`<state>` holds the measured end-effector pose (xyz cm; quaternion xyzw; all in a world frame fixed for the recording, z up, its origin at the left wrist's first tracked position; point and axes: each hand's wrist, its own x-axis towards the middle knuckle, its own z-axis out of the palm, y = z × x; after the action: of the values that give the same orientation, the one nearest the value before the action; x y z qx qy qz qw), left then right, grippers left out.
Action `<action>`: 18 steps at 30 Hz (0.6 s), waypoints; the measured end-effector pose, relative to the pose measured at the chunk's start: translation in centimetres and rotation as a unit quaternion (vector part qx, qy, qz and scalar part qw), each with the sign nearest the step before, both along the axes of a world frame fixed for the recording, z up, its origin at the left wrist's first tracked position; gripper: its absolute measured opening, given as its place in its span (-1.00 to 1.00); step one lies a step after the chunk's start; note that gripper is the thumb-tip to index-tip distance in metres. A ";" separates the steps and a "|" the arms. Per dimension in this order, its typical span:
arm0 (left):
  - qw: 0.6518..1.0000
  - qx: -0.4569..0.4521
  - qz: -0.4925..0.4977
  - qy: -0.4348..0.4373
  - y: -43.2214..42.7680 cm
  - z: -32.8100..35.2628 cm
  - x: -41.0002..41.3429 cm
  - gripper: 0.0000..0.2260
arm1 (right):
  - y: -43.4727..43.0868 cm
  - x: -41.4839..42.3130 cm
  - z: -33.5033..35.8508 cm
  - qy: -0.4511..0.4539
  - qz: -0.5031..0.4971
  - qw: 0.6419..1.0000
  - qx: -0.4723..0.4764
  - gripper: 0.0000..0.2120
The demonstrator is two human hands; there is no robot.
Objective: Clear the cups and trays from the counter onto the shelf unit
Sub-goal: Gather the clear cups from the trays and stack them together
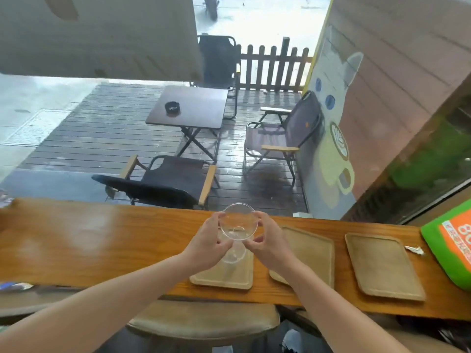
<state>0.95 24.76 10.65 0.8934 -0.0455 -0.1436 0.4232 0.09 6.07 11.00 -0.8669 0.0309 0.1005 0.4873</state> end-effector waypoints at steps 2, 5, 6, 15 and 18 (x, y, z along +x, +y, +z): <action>1.000 -0.002 0.003 -0.003 1.3 -0.1 -0.4 -0.41 | 1.2 0.0 0.1 -0.001 0.009 1.000 -0.001 -0.36; 1.000 -0.002 0.009 -0.008 2.6 -0.5 -0.7 -0.41 | 2.4 -0.2 0.0 0.004 0.014 1.000 -0.001 -0.36; 1.000 0.001 0.011 -0.007 2.8 -0.5 -0.8 -0.42 | 2.6 -0.3 0.0 0.007 0.016 1.000 -0.008 -0.34; 1.000 0.009 -0.001 0.016 2.6 -0.8 -1.8 -0.42 | 2.6 -1.1 -0.2 0.037 0.030 0.998 -0.030 -0.29; 1.000 0.005 -0.006 0.028 1.7 -1.0 -1.4 -0.42 | 1.7 -0.8 -0.3 0.042 0.035 0.998 -0.034 -0.29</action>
<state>-0.49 26.47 9.62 0.8909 -0.0377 -0.1715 0.4190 -0.67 7.82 10.66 -0.8787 0.0247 0.1531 0.4516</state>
